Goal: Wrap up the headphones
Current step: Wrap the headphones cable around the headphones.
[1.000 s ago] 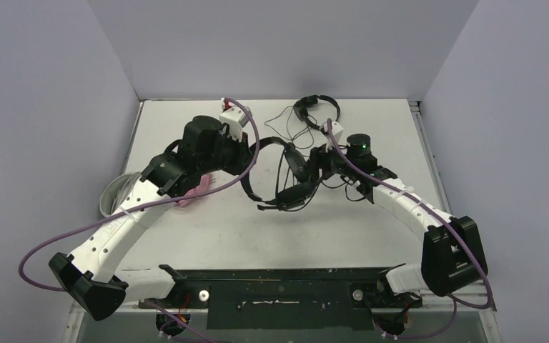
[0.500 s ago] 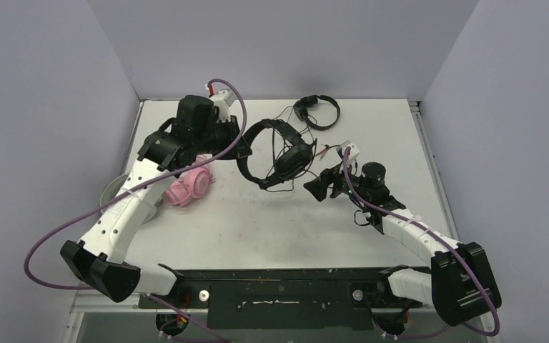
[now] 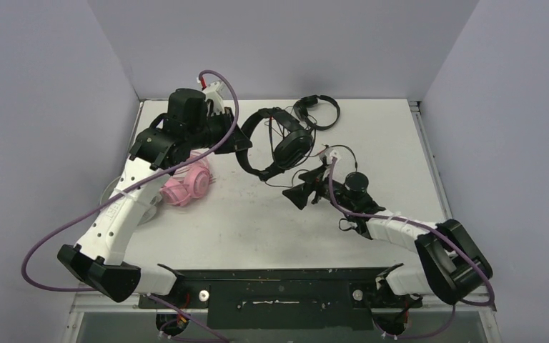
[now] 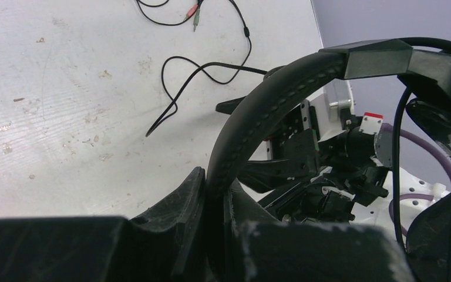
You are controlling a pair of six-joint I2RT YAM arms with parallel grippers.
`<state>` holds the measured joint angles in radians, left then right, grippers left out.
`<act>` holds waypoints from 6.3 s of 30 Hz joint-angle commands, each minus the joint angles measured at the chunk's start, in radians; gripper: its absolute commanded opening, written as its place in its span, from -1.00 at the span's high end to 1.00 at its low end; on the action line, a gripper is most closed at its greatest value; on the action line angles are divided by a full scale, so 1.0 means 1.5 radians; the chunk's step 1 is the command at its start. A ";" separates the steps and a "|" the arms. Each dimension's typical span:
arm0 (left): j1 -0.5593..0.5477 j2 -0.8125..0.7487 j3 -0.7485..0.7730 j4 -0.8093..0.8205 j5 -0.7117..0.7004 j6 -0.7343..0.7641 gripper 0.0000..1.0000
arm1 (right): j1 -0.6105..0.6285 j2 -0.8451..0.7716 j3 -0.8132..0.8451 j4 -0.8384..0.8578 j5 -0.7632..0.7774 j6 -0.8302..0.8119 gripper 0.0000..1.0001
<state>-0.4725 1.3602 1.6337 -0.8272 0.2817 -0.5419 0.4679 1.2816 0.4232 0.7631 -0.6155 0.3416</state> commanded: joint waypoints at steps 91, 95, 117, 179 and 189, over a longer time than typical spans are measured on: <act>-0.145 -0.099 -0.310 0.219 -0.331 0.601 1.00 | 0.131 0.087 0.683 -0.930 0.255 -0.179 0.80; -0.147 -0.115 -0.308 0.204 -0.286 0.578 1.00 | 0.084 0.088 0.634 -0.890 0.223 -0.174 0.73; -0.145 -0.100 -0.121 0.121 0.006 0.159 1.00 | -0.009 -0.105 0.194 -0.224 -0.004 -0.042 0.03; 0.157 -0.004 -0.066 0.137 0.063 -0.028 1.00 | 0.154 0.341 0.071 0.393 0.087 0.147 1.00; 0.202 -0.004 -0.138 0.108 -0.142 -0.029 1.00 | 0.367 0.119 0.114 0.060 0.101 0.087 1.00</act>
<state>-0.1867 1.3731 1.4670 -0.7136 0.2096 -0.5755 0.9253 1.5719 0.5213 1.0142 -0.4496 0.5156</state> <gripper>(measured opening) 0.088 0.065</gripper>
